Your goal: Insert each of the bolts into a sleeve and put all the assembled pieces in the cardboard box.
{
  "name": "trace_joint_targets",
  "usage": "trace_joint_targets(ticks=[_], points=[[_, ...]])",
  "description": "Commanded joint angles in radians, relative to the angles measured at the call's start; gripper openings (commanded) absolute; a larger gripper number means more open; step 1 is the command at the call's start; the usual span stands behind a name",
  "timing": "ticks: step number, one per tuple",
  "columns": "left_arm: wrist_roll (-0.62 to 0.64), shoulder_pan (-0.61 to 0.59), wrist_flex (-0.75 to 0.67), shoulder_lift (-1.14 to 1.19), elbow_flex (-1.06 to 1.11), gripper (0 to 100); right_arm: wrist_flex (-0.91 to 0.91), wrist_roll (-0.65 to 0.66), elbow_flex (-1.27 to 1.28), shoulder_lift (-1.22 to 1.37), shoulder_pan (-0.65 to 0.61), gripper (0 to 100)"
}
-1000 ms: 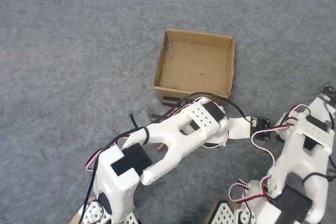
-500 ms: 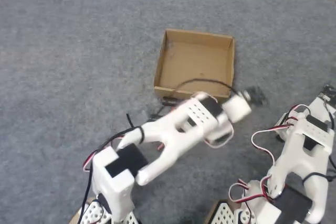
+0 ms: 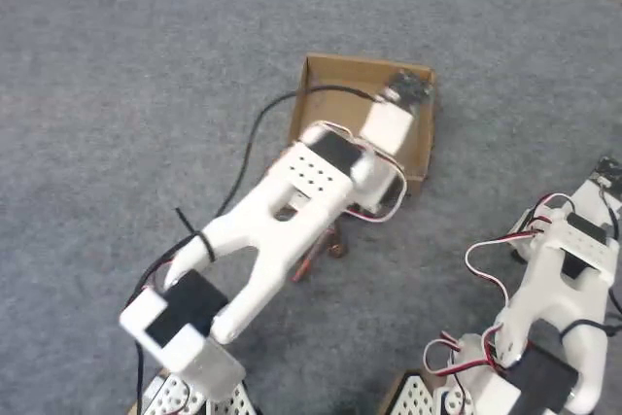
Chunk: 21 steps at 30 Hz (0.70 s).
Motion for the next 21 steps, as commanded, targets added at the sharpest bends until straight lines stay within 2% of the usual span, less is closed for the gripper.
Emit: trace_joint_targets(ticks=[1, 15, 21], points=[[0.052, -0.114, 0.009, -0.104, -0.054, 2, -0.021, -0.009, -0.006, -0.053, -0.008, 0.6], [0.213, -0.545, -0.011, -0.101, 0.061, 2, -0.021, -0.009, -0.006, -0.053, -0.028, 0.6], [0.259, -0.697, -0.218, -0.101, 0.26, 2, -0.018, -0.008, -0.005, -0.053, -0.03, 0.6]])
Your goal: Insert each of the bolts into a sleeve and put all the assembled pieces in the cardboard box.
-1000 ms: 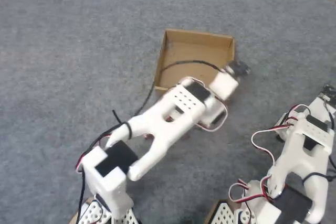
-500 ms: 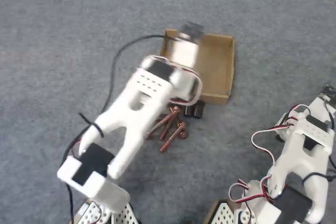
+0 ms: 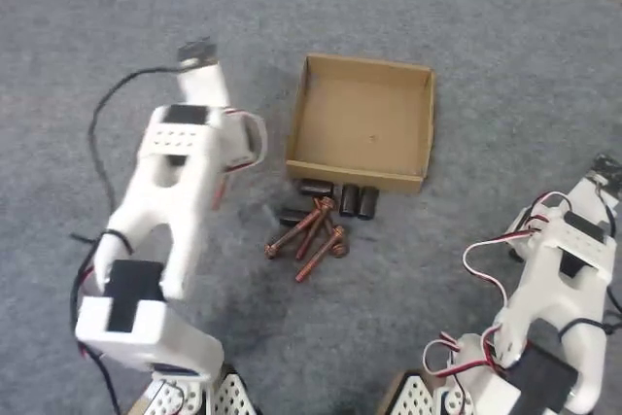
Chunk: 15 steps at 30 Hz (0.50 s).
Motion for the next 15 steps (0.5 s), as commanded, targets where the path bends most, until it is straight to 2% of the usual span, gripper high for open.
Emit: trace_joint_targets(ticks=[1, 4, 10, 15], points=[[0.029, -0.075, -0.176, -0.08, 0.116, 2, -0.018, -0.008, -0.005, -0.053, -0.013, 0.6], [0.029, -0.077, -0.207, -0.08, 0.157, 4, -0.015, -0.008, -0.005, -0.053, -0.015, 0.6], [0.032, -0.084, -0.204, -0.08, 0.162, 15, -0.018, -0.008, 0.008, -0.053, -0.015, 0.6], [0.026, -0.084, -0.137, -0.091, 0.159, 13, -0.018, -0.008, 0.009, -0.053, -0.015, 0.6]])
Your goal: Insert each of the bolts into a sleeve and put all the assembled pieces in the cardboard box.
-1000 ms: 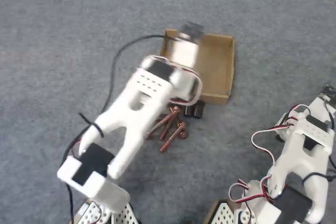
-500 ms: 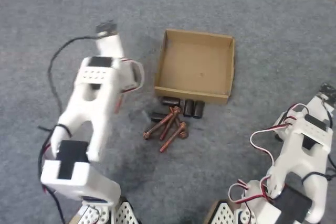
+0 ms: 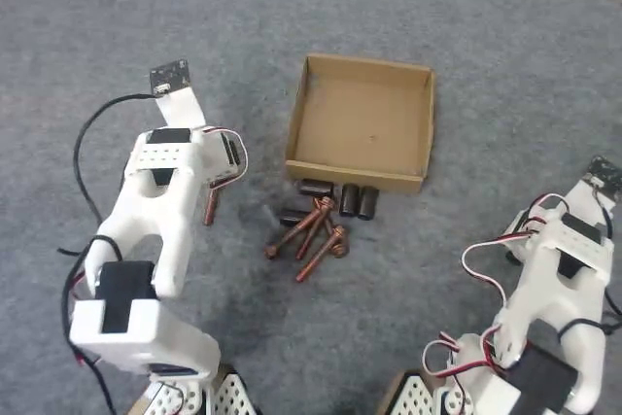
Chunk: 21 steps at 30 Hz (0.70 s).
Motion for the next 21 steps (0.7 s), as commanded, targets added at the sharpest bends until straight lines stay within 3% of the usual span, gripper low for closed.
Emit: trace_joint_targets(ticks=[1, 8, 15, 21], points=[[0.011, -0.006, 0.058, -0.089, -0.01, 13, -0.018, -0.008, -0.009, -0.053, -0.012, 0.6], [-0.157, -0.006, 0.08, -0.078, -0.002, 13, -0.018, -0.008, -0.009, -0.053, -0.012, 0.6], [-0.167, -0.003, 0.074, -0.048, 0.018, 13, -0.018, -0.008, -0.008, -0.053, -0.012, 0.6], [-0.25, -0.008, 0.152, 0.149, -0.171, 13, -0.018, -0.008, -0.008, -0.053, -0.012, 0.6]])
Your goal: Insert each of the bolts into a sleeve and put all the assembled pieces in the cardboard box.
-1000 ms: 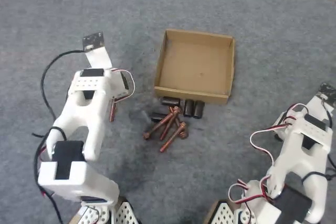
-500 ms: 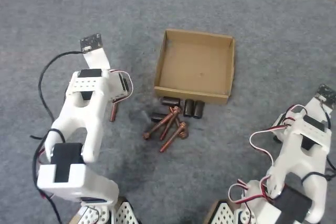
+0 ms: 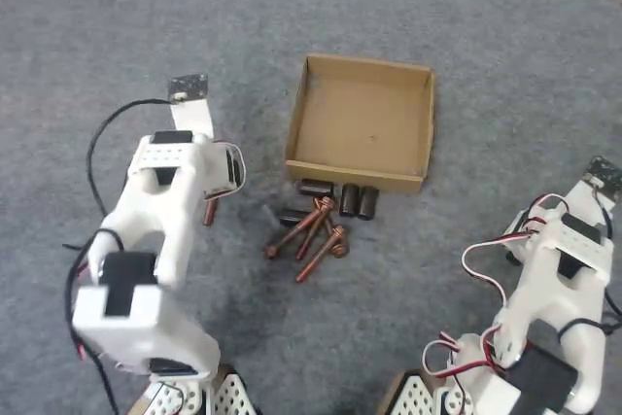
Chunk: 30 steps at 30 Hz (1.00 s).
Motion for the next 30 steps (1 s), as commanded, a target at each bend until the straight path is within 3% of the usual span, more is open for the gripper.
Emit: trace_joint_targets(ticks=[1, 8, 14, 25, 30], points=[[-0.054, -0.006, 0.095, 0.101, -0.189, 13, -0.018, -0.008, -0.008, -0.053, -0.012, 0.6], [-0.06, -0.006, 0.157, 0.195, -0.3, 13, -0.018, -0.008, -0.008, -0.054, -0.012, 0.6], [-0.089, 0.002, 0.132, 0.195, -0.305, 1, -0.018, -0.008, -0.008, -0.054, -0.012, 0.6], [-0.137, 0.002, 0.137, 0.187, -0.303, 1, -0.018, -0.008, -0.008, -0.054, -0.012, 0.6], [-0.133, -0.02, 0.08, 0.061, -0.209, 1, -0.018, -0.008, -0.008, -0.054, -0.012, 0.6]])
